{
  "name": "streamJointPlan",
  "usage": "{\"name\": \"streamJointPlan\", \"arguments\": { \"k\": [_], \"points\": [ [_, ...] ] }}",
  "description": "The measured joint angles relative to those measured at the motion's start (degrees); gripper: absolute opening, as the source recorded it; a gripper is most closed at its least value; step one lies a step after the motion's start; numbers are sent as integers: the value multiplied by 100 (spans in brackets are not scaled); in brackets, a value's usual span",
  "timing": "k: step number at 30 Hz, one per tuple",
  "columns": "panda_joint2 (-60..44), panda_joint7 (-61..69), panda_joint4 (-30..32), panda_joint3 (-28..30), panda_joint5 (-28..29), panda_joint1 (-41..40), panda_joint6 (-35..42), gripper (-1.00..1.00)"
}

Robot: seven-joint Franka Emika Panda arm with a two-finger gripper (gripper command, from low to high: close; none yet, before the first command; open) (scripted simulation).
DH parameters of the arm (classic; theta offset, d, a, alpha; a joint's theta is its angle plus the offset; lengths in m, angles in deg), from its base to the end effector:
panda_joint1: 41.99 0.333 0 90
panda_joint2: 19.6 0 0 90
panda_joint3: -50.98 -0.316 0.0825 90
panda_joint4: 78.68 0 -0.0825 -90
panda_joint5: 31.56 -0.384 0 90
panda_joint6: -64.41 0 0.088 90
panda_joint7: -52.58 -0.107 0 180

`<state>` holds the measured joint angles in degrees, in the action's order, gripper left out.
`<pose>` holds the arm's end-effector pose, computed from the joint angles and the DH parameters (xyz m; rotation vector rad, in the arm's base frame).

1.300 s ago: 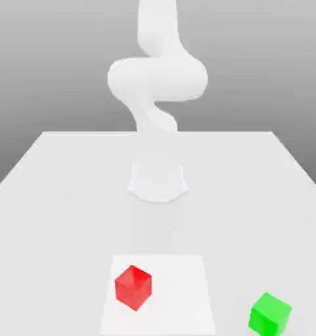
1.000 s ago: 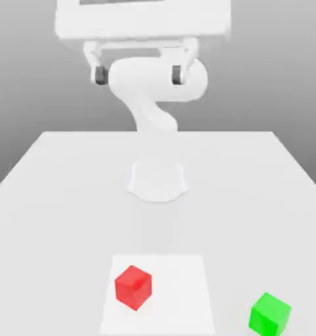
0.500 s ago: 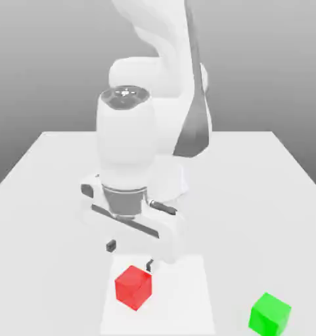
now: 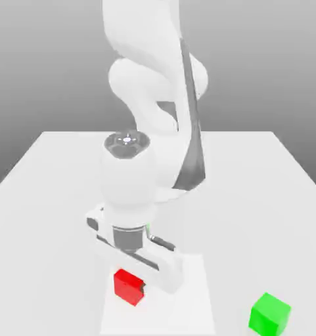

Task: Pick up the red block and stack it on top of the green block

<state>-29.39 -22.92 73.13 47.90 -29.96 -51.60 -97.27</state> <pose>0.4202 -0.0457 0.1853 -2.3958 2.0302 -0.0020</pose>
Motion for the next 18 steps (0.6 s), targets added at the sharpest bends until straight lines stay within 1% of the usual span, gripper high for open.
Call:
{"name": "streamJointPlan", "arguments": {
  "k": [2,10,12,14,15,18],
  "points": [
    [348,75,13,-61,-47,22,340,-100],
    [-63,1032,-1331,-1255,367,1091,1332,-100],
    [-444,1078,-1621,-1362,632,1364,1265,-100],
    [-847,967,-1714,-1259,878,1533,971,-100],
    [-1018,905,-1736,-1194,977,1599,828,100],
    [-1018,906,-1736,-1194,976,1599,828,100]
  ]
}}
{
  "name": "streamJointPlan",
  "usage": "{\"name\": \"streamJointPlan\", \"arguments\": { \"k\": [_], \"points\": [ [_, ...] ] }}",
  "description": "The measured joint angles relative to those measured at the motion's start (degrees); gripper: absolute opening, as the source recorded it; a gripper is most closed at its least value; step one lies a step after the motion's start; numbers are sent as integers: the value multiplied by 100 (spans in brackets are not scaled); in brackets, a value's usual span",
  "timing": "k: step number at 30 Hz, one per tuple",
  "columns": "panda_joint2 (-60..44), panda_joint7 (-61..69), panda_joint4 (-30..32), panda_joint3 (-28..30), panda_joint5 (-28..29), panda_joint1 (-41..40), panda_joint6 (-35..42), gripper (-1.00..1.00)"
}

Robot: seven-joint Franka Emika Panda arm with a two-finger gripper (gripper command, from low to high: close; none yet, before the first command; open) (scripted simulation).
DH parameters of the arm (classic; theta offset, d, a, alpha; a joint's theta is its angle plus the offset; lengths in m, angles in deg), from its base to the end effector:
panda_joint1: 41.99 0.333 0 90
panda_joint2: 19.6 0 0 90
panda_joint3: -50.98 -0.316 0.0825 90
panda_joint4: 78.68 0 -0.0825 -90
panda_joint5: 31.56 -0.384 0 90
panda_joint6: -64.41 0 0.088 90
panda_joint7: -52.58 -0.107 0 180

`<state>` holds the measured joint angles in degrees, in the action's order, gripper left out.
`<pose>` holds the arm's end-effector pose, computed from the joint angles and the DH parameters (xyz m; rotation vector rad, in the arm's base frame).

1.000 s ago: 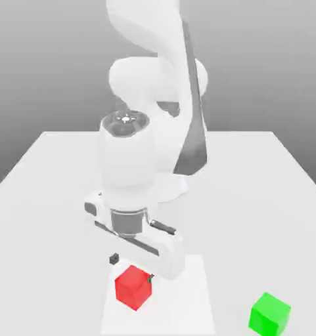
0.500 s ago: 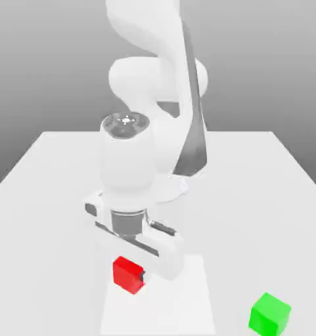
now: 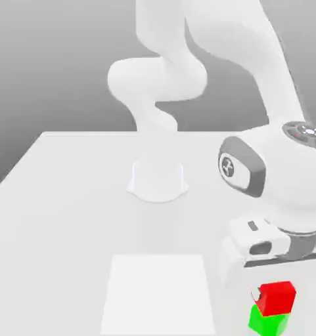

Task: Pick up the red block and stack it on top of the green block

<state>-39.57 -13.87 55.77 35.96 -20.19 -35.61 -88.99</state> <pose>0.4736 0.1976 0.1890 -2.9893 0.9634 -0.0011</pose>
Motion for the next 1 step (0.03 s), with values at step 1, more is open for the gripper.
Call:
{"name": "streamJointPlan", "arguments": {
  "k": [1],
  "points": [
    [0,0,0,0,0,0,0,100]
  ]
}}
